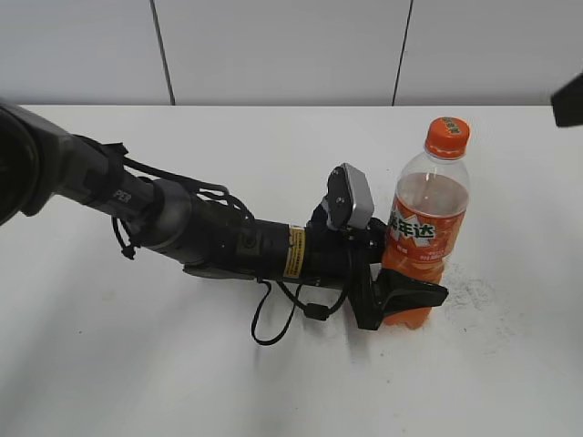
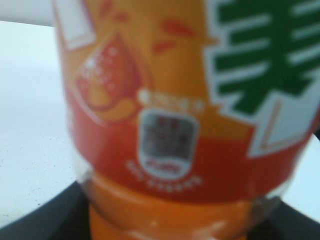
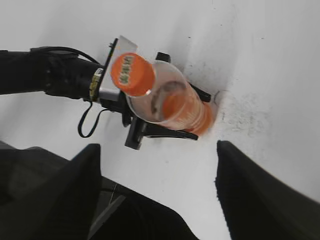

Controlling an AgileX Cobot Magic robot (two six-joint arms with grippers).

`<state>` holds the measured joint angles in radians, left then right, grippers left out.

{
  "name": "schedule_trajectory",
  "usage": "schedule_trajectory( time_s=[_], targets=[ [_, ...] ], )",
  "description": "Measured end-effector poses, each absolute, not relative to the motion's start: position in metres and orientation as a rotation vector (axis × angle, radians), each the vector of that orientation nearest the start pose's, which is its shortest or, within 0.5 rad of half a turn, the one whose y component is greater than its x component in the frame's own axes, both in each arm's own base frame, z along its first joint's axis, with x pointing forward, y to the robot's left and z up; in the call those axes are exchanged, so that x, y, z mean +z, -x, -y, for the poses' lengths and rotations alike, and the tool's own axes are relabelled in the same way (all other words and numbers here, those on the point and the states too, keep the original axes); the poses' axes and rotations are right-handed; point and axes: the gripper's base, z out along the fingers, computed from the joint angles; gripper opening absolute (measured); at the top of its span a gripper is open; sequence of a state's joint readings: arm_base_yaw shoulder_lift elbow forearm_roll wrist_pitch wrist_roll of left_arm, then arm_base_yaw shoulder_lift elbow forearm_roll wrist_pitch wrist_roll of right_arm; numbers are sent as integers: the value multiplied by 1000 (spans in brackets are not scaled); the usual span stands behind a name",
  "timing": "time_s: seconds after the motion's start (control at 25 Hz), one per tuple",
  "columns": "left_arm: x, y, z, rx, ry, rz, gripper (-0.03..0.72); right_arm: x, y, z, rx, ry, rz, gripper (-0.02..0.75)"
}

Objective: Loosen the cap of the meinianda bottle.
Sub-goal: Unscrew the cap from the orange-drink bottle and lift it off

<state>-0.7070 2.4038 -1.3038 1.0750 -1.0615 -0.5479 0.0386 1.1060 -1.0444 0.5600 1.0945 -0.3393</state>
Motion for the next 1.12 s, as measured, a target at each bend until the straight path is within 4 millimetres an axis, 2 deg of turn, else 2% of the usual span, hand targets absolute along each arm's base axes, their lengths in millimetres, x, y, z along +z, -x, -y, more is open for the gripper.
schedule_trajectory(
  time_s=[0.2,0.32,0.4,0.44,0.52,0.56,0.68,0.8,1.12],
  targets=[
    [66,-291,340,-1169,-1352,-1376,502,374,-232,-79,685,405,-2569,525],
    [66,-291,340,-1169,-1352,-1377,502,380,-255,-97,599,424,-2613,525],
    [66,-291,340,-1169,-1351,-1376,502,379,-263,-104,566,423,-2629,525],
    [66,-291,340,-1169,-1351,-1376,502,381,-270,-116,518,439,-2636,525],
    [66,-291,340,-1169,-1351,-1376,502,382,-274,-124,489,453,-2637,525],
    [66,-291,340,-1169,-1351,-1376,502,378,-278,-134,462,475,-2651,525],
    [66,-291,340,-1169,-1352,-1377,502,364,-284,-143,430,497,-2699,525],
    [66,-291,340,-1169,-1352,-1377,498,355,-284,-143,420,501,-2728,525],
    [65,-291,340,-1167,-1352,-1378,498,355,-283,-143,407,565,-2711,525]
  ],
)
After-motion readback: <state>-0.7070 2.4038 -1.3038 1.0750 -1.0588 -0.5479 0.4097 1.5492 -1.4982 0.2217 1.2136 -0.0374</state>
